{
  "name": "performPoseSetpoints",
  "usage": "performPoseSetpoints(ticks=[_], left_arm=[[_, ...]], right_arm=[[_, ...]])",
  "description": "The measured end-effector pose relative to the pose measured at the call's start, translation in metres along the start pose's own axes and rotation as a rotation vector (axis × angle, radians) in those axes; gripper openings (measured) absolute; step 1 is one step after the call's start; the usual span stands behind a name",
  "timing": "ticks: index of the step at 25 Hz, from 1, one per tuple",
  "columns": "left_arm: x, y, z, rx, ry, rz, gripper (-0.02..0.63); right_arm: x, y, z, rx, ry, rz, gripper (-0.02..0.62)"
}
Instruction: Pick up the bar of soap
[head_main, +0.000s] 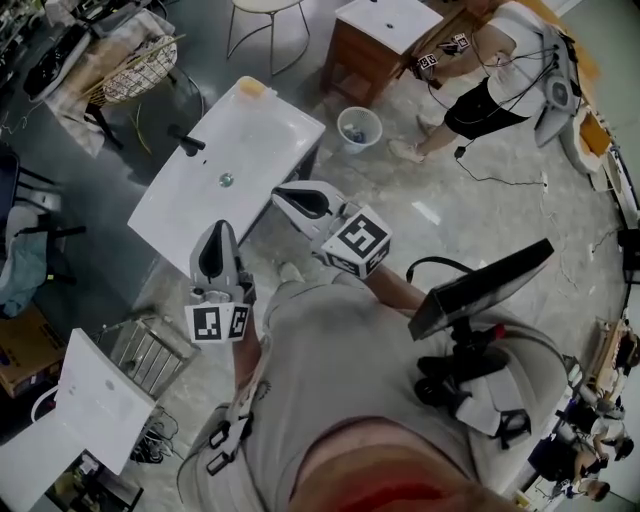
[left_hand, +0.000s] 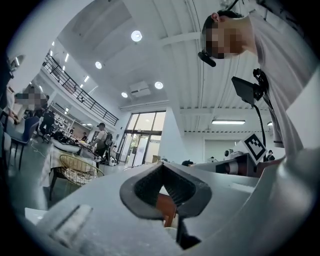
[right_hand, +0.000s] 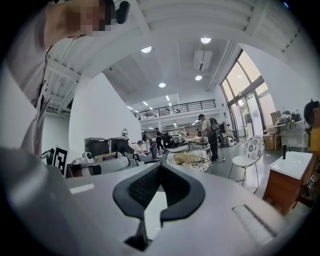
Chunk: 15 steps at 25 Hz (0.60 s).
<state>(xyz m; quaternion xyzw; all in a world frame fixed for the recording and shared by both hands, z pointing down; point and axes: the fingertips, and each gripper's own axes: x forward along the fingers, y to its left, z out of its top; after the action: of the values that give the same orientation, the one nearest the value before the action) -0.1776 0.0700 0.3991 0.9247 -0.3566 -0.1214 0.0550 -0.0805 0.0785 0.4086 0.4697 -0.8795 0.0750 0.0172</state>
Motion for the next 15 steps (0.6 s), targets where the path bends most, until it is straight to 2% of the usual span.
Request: performPoseSetpoints(ticks=[10,15], left_arm=[[0.015,0.034,-0.013,-0.046,-0.003,-0.043,-0.002],[0.014,0.04,-0.017,-0.071,-0.005,-0.023,-0.002]], right_arm=[[0.014,-0.013,-0.013,-0.003,0.038,-0.063,0.002],[0.021,-0.016,-0.014,-0.002,0.051,-0.068,0.002]])
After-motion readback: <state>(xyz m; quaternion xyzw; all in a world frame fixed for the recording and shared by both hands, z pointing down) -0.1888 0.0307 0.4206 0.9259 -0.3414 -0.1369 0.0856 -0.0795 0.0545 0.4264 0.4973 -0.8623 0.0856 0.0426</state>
